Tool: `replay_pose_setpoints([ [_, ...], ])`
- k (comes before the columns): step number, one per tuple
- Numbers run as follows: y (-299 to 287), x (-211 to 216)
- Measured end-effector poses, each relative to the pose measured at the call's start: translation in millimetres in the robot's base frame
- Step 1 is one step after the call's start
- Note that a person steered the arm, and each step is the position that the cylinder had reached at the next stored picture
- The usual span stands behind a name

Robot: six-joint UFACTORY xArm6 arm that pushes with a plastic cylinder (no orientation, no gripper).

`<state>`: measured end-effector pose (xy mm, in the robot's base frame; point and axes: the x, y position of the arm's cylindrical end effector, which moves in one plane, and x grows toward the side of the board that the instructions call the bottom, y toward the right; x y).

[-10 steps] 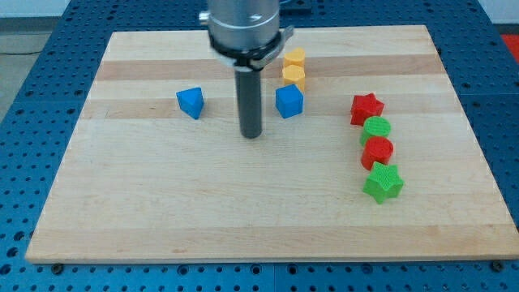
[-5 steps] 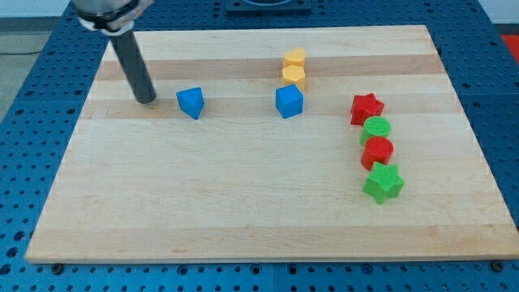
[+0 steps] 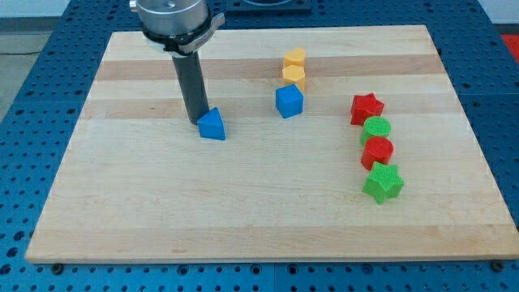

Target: Slide the blue triangle below the blue cube

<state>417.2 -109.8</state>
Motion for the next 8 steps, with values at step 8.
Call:
replay_pose_setpoints([
  [8, 59, 34],
])
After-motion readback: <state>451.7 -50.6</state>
